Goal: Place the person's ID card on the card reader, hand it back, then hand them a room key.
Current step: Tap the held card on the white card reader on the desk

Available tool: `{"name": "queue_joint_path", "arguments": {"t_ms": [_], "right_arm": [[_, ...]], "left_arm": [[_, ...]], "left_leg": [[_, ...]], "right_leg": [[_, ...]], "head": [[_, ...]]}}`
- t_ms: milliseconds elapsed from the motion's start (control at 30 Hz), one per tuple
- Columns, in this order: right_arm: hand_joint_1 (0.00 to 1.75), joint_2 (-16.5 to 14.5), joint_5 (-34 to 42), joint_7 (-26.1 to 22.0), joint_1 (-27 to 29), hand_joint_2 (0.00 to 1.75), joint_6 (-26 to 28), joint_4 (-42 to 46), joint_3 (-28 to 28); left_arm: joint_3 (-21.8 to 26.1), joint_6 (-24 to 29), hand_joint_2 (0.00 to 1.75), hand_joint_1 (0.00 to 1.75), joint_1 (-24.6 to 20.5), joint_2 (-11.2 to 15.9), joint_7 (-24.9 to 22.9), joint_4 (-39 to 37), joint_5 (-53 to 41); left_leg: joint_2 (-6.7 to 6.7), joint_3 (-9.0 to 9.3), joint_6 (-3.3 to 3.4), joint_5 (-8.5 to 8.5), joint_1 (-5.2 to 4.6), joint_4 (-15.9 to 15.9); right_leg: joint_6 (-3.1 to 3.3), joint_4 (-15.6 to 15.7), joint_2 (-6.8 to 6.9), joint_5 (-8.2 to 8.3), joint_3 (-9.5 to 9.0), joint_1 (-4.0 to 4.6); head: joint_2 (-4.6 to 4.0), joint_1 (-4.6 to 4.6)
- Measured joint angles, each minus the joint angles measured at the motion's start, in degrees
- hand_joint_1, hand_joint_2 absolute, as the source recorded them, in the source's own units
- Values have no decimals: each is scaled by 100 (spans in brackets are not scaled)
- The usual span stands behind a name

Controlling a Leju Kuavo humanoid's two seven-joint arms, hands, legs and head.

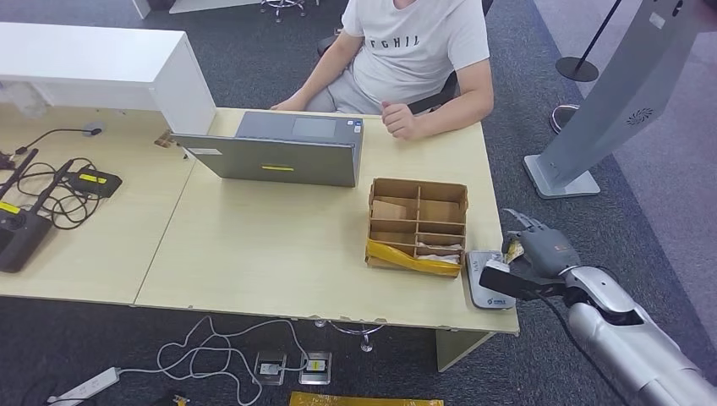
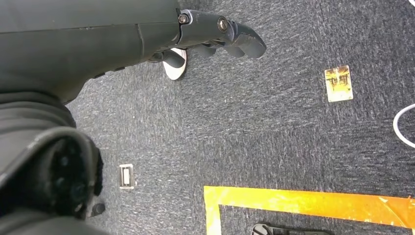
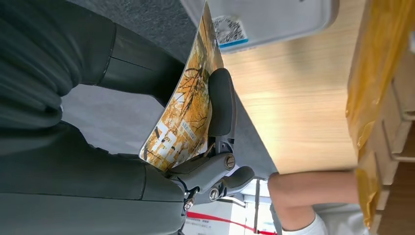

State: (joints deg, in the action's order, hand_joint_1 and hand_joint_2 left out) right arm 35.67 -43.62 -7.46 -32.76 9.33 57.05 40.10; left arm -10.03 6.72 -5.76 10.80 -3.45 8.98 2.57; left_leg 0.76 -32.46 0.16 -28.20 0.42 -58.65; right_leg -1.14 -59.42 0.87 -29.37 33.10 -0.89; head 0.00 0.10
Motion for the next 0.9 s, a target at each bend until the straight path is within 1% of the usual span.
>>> {"name": "queue_joint_path", "arguments": {"t_ms": [467, 900], "right_arm": [[175, -226, 91, -133, 82, 175, 95, -134, 109], [175, -363, 250, -177, 81, 175, 207, -377, 122]], "left_arm": [[0, 10, 0, 0, 0, -2, -13, 0, 5], [0, 10, 0, 0, 1, -2, -55, 0, 5]], "left_leg": [[-1, 1, 0, 0, 0, 0], [-1, 7, 0, 0, 0, 0]], "right_leg": [[0, 0, -1, 0, 1, 0], [0, 1, -3, 0, -3, 0]], "head": [[0, 0], [0, 1]]}}
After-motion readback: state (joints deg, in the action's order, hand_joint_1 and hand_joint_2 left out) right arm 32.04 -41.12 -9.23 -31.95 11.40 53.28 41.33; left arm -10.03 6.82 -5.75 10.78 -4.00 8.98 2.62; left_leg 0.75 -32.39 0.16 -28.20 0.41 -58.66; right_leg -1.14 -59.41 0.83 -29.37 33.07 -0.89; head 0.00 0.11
